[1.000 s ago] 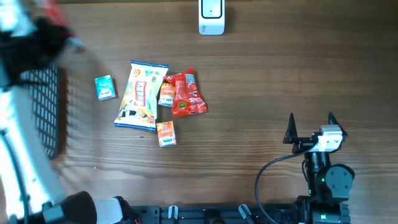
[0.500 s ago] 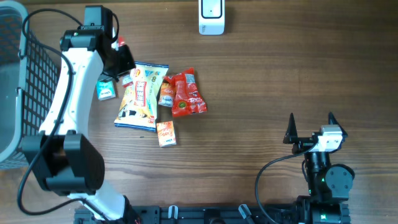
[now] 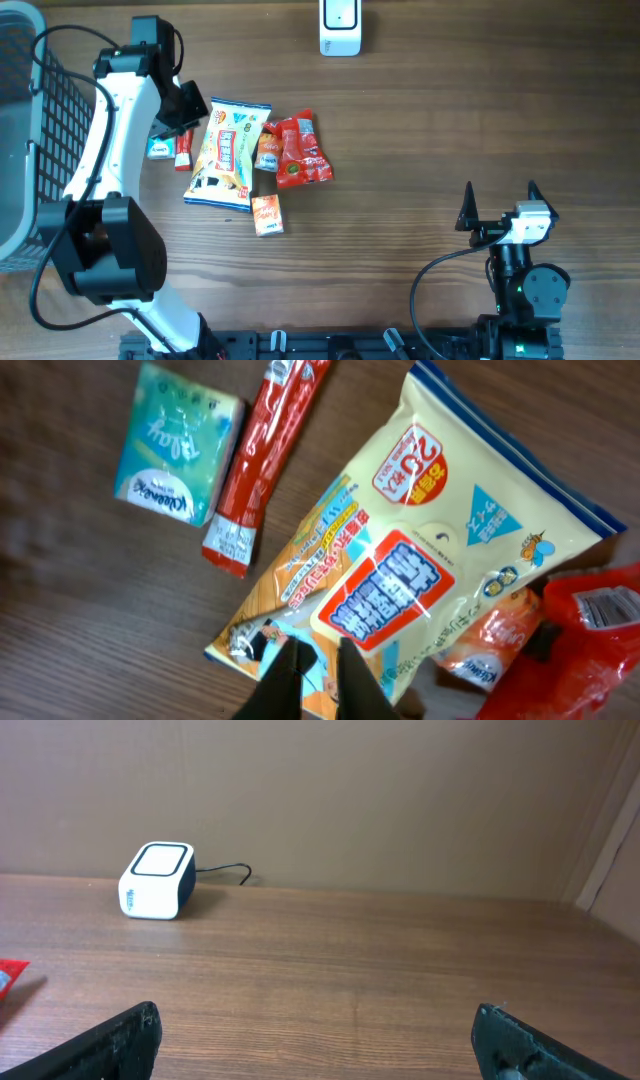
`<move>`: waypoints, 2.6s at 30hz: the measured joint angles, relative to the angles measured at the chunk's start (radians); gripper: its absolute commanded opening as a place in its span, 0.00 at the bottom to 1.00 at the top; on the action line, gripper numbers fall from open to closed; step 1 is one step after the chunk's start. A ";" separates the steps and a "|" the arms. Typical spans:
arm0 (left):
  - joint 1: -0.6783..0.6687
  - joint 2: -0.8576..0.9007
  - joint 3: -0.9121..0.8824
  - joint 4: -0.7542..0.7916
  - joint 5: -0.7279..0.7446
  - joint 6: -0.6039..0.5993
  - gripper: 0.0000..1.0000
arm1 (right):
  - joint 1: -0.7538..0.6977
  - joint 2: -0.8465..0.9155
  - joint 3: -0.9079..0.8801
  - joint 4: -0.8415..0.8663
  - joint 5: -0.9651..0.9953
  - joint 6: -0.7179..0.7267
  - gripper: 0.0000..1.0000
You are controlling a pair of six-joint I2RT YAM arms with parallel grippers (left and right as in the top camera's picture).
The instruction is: Scan the item barcode
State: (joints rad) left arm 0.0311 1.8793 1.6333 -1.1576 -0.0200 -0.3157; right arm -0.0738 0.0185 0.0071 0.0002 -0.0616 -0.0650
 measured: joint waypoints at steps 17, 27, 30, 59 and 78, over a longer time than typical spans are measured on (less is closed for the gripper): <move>0.056 -0.357 0.117 -0.259 0.010 -0.001 0.48 | 0.000 0.000 0.000 0.000 0.000 0.000 1.00; 0.056 -0.340 0.005 -0.299 -0.085 -0.001 0.45 | 0.000 0.000 0.000 0.000 0.000 0.000 1.00; 0.056 -0.338 -0.016 -0.306 -0.119 -0.001 0.46 | 0.000 0.000 0.000 0.000 0.000 0.000 1.00; 0.092 -0.577 0.049 -0.344 -0.122 -0.107 0.54 | 0.000 0.000 0.000 0.000 0.000 0.000 1.00; 0.092 -1.172 0.074 -0.433 -0.060 -0.115 1.00 | 0.000 0.000 0.000 0.000 0.000 0.000 1.00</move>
State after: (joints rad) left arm 0.1230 0.7071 1.7077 -1.5906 -0.0795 -0.4305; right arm -0.0738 0.0185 0.0071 0.0002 -0.0616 -0.0650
